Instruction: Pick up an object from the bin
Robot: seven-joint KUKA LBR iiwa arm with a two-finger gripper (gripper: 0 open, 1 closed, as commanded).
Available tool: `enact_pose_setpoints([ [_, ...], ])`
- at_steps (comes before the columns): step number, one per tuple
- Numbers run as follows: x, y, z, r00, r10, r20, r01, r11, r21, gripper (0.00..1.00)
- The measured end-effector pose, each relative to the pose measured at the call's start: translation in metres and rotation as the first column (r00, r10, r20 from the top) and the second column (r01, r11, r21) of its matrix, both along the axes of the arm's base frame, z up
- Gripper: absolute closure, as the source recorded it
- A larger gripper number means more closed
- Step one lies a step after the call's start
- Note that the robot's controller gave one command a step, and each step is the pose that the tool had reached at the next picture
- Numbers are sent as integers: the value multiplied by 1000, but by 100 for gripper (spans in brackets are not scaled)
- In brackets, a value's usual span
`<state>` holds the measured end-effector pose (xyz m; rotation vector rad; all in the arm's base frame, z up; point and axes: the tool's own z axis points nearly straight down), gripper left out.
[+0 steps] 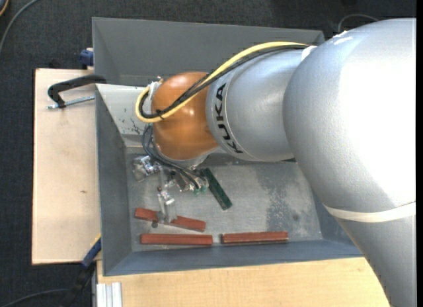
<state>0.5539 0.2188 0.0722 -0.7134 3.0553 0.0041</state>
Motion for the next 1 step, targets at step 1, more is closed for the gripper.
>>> enact_pose_setpoints([
  [1,8,-56,-1,962,273,-2,-273,962,-5,0],
])
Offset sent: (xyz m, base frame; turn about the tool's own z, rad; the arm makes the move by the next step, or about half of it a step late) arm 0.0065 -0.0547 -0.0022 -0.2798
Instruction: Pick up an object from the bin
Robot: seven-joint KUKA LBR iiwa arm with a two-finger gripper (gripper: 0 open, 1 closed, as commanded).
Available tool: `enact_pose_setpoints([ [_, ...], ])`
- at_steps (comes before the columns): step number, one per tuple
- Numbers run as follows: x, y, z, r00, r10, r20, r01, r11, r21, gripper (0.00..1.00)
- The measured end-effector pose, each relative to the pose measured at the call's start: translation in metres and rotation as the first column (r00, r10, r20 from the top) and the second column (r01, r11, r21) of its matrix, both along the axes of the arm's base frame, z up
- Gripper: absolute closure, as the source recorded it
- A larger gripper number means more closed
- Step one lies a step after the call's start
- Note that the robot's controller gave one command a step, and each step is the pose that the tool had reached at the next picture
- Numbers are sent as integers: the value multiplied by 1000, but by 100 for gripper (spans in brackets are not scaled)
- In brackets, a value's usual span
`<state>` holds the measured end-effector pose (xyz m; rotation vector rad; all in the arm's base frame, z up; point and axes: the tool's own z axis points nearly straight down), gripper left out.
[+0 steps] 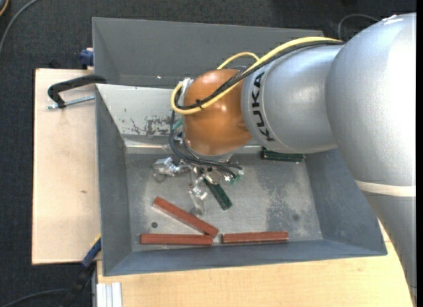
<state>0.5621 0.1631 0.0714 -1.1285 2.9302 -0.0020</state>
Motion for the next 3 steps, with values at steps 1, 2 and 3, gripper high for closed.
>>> enact_pose_setpoints([
  [1,15,-39,44,991,-137,8,137,991,5,0],
  [2,-21,-11,-1,887,-462,-5,462,887,0,0],
  [3,9,-70,3,926,-379,6,379,926,4,0],
])
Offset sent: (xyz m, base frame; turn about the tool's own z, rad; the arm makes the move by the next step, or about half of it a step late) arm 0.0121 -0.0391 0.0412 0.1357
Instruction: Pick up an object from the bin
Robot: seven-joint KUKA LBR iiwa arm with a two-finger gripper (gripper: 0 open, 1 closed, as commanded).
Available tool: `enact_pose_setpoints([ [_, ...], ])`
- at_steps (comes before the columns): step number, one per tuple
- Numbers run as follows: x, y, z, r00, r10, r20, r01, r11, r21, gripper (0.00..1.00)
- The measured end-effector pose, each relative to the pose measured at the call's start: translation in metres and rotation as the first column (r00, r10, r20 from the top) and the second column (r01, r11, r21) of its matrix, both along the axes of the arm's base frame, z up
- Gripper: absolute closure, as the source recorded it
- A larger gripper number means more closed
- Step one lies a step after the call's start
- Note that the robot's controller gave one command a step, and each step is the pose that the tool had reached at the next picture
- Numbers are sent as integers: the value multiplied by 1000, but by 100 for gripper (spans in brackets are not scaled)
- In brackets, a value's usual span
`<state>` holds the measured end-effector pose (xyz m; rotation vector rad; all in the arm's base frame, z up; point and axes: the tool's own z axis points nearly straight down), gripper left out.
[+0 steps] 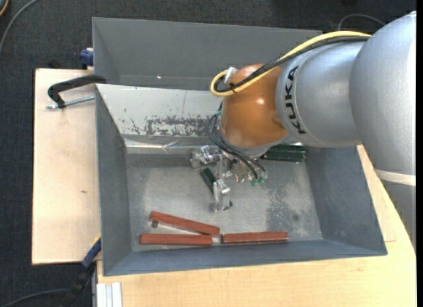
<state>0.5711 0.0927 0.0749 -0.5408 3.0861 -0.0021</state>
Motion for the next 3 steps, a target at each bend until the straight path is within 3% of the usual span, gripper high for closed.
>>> enact_pose_setpoints([
  [1,28,-106,-4,998,64,0,-64,998,-3,0],
  [2,23,-59,-4,979,203,-5,-203,979,2,0],
  [3,23,-61,-4,980,201,-5,-201,980,1,100],
])
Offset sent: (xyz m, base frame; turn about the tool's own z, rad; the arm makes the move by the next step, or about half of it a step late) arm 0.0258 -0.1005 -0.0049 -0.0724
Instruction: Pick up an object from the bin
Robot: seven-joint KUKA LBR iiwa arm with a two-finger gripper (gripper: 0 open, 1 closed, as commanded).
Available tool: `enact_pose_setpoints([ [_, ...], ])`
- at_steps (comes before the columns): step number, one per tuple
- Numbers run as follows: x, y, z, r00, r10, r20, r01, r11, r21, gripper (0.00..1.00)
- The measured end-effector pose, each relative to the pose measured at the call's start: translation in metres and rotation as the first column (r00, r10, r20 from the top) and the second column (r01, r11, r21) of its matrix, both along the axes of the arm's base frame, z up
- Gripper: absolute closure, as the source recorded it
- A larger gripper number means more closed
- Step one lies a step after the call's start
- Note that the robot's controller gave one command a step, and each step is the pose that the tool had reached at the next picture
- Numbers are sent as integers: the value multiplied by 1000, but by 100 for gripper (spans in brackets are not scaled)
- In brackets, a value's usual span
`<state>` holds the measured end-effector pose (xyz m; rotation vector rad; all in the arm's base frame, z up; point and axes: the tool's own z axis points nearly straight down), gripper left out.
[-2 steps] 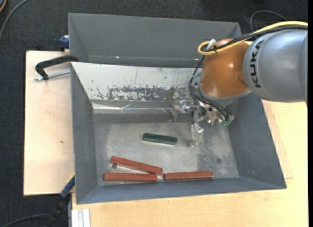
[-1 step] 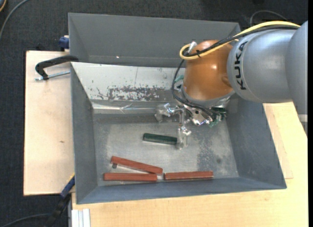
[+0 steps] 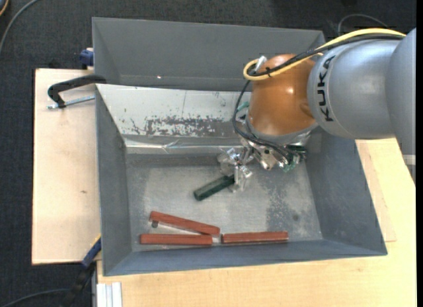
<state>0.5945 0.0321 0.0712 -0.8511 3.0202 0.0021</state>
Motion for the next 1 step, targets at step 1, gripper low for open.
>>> enact_pose_setpoints([
  [1,-12,35,138,999,31,12,-31,1000,1,100],
])
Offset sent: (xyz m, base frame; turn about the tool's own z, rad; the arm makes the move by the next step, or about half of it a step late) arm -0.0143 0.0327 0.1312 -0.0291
